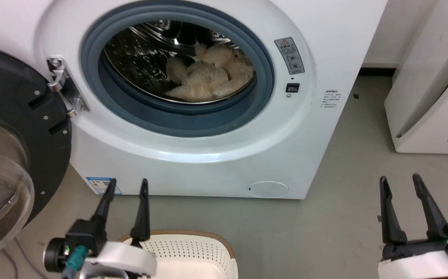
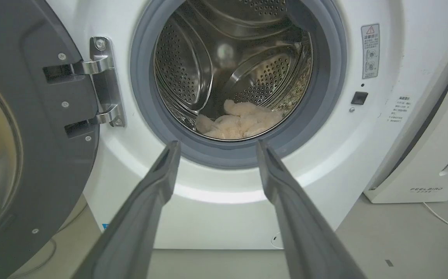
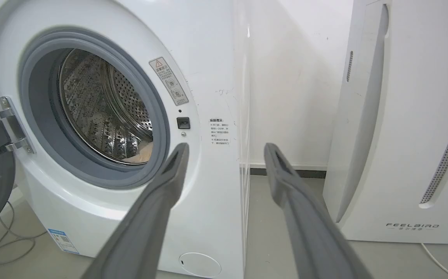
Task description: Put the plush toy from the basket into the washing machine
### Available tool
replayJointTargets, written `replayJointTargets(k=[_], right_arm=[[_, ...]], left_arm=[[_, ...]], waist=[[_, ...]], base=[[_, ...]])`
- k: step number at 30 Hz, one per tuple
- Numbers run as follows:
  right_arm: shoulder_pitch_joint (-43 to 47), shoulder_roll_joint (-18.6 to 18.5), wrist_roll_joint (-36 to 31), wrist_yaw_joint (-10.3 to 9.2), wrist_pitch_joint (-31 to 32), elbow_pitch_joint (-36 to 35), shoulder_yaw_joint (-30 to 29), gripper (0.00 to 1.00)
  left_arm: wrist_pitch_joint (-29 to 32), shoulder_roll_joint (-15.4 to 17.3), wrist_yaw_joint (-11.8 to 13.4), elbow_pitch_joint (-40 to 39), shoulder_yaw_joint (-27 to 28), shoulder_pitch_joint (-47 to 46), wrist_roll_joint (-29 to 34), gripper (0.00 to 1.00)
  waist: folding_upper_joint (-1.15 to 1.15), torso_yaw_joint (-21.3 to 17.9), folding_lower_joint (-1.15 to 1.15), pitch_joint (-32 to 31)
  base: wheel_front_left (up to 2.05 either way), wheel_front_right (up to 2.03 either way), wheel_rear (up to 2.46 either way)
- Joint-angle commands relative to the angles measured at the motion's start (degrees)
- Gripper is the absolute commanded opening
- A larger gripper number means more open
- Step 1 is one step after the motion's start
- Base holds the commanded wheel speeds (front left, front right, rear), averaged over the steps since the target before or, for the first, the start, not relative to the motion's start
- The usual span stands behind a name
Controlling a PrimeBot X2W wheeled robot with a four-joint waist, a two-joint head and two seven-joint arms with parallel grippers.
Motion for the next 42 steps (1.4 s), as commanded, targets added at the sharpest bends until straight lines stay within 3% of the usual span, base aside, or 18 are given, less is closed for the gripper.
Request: replayJointTargets(k=[1, 18, 19, 42], right_arm=[[0.95, -0.01, 0.00, -0.05, -0.24, 0.25, 0.02, 1.00], [2.68, -0.01, 0.75, -0.05, -0.24, 1.84, 0.92, 1.00], [1.83, 0.00, 0.53, 0.00, 0.00, 1.65, 0.87, 0.00], [1.32, 0.00, -0.57, -0.01, 2.28, 1.72, 1.46, 0.00]], left_arm=[[-0.30, -0.25, 0.03, -0.37, 0.10, 0.62, 0.52, 1.00], [-0.30, -5.49, -4.09, -0.03, 5.21, 4.86, 5.73, 1.00], [0.00, -5.57, -4.13, -0.08, 5.12, 4.26, 5.57, 0.00], [2.33, -5.82, -3.92, -1.08, 5.56, 4.20, 7.12, 0.00]], waist=[[0.00, 0.29, 0.01, -0.39], [0.00, -0.22, 0.01, -1.70], [0.00, -0.23, 0.01, -1.70], [0.00, -0.56, 0.01, -2.25]], base=[[0.00, 0.00, 0.00], [0.00, 0.00, 0.00], [0.00, 0.00, 0.00], [0.00, 0.00, 0.00]])
